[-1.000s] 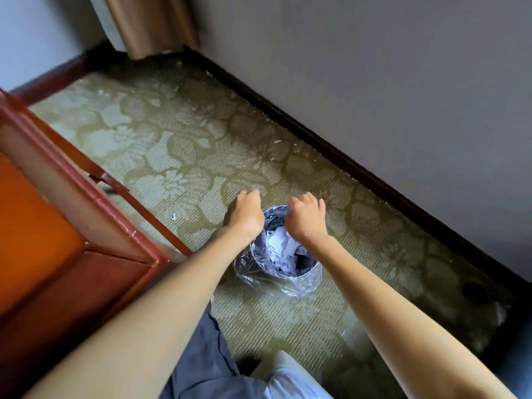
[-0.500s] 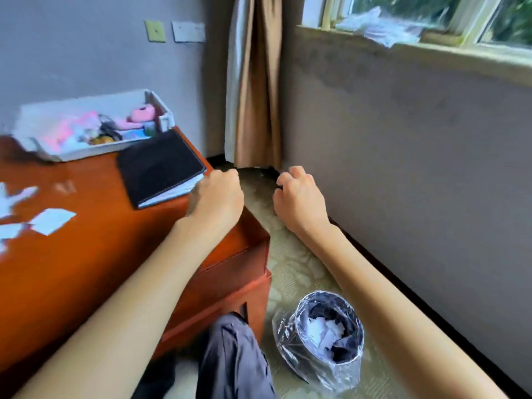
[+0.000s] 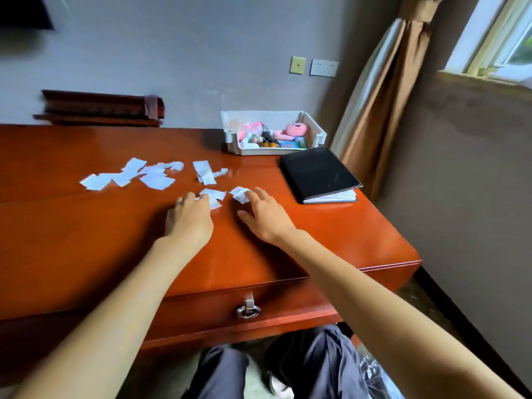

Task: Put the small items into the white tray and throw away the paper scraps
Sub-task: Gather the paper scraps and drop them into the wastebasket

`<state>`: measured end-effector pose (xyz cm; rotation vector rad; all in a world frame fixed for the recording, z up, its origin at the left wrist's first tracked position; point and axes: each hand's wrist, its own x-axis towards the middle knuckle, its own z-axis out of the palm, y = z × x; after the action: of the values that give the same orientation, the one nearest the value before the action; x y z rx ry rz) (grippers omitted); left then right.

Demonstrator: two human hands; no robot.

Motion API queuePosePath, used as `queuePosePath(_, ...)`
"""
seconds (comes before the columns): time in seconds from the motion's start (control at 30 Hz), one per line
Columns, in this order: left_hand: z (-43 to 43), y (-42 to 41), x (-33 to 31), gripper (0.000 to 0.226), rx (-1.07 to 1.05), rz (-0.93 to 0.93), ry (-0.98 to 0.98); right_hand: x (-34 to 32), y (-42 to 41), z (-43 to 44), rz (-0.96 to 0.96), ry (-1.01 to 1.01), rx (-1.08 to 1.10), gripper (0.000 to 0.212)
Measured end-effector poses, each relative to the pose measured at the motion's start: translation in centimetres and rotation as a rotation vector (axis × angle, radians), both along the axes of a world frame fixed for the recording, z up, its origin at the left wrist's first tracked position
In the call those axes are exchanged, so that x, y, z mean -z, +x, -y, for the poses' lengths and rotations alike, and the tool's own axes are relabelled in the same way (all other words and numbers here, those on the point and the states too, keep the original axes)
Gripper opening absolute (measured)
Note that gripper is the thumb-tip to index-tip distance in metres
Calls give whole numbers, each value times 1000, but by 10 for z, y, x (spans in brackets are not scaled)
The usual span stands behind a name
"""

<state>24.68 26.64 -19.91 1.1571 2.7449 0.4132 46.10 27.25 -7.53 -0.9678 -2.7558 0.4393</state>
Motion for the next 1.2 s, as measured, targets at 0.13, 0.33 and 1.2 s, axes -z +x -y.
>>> queuePosePath(0.13, 90, 52, -107, 51, -86, -77, 59, 9, -45, -2, -20, -19, 9, 75)
queuePosePath(0.33, 103, 13, -126, 46, -216, -135, 100, 7, -105, -4, -137, 13, -136, 75)
queuePosePath(1.2, 82, 9, -109, 51, -21, -16, -40, 3, -87, -46, -75, 53, -290, 38)
